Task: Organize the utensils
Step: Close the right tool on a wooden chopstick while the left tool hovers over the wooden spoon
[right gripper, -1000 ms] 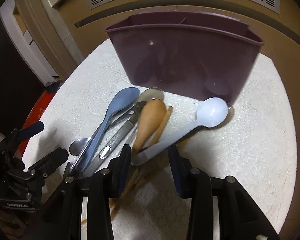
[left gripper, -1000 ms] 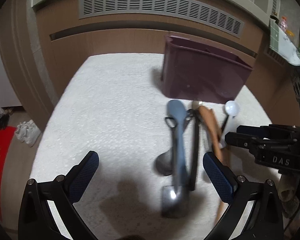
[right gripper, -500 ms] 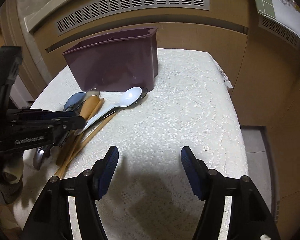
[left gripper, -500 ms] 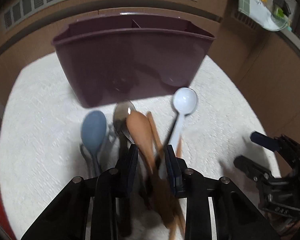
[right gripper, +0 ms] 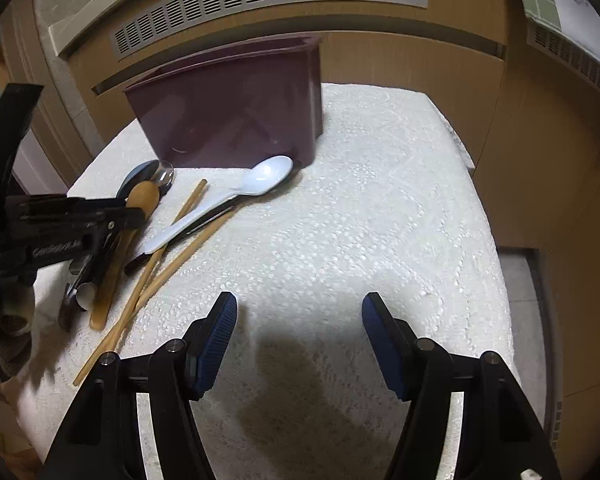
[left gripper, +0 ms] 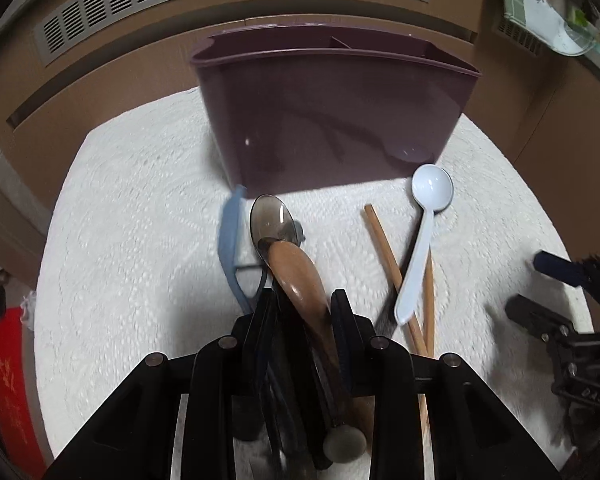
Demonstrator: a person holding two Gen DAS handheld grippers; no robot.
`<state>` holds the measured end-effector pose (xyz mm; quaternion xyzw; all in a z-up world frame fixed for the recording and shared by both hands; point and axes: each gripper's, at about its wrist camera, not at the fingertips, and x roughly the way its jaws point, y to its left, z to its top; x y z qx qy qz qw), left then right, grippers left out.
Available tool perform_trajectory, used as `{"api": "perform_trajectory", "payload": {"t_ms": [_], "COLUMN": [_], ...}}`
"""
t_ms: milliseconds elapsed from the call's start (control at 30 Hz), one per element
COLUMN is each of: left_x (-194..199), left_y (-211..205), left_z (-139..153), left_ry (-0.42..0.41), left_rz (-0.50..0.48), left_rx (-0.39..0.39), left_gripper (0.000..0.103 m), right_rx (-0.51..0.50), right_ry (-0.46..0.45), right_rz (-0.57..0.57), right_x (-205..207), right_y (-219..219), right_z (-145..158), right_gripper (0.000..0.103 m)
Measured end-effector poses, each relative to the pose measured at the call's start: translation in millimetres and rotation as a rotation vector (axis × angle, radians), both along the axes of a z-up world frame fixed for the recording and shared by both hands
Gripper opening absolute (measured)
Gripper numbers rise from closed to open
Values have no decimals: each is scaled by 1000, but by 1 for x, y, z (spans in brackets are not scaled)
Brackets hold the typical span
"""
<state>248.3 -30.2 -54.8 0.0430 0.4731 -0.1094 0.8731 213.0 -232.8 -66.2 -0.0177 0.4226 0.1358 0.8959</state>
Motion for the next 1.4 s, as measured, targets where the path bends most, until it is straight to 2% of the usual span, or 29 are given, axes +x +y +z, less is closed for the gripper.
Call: {"api": "perform_trajectory", "payload": {"t_ms": [100, 167, 233, 400, 533, 767, 867, 967, 1033, 1100, 1167, 1300, 1400], "left_x": [-12, -25, -29, -39, -45, -31, -17, -1, 9, 12, 12, 2, -5], "left_y": [13, 26, 41, 64, 75, 45, 24, 2, -13, -24, -25, -15, -2], "left_z": [1, 5, 8, 9, 10, 10, 7, 6, 3, 3, 8, 14, 10], "left_ry": [4, -11, -29, -22, -19, 36, 55, 52, 73, 63, 59, 24, 54], "left_rz": [30, 59, 89, 133, 140, 68, 55, 27, -24, -50, -68, -44, -24], "left_rx": [-55, -91, -111, -167, -198, -218, -169, -122, -131, -114, -129, -87, -83], "left_gripper": [30, 30, 30, 30, 30, 35, 35, 40, 41, 44, 44, 44, 44], "right_rx": [46, 111, 136, 80, -3, -9, 16, 71, 101, 105, 94, 45, 4], "right_ry": [43, 102, 143, 171, 172, 172, 168, 172, 174, 158, 132, 113, 145], "right_rz": [50, 114, 162, 156, 138, 62, 23, 22, 46, 60, 69, 101, 108], "right_x": [8, 13, 16, 29, 30, 11, 4, -2, -4, -4, -1, 17, 30], "right_y": [19, 36, 54, 87, 92, 36, 14, 0, -2, 0, -1, 11, 22], "right_z": [9, 13, 12, 0, -6, -6, -6, -8, -9, -8, -2, 6, 1], "right_gripper": [56, 40, 23, 16, 4, 4, 4, 4, 7, 7, 8, 19, 19]}}
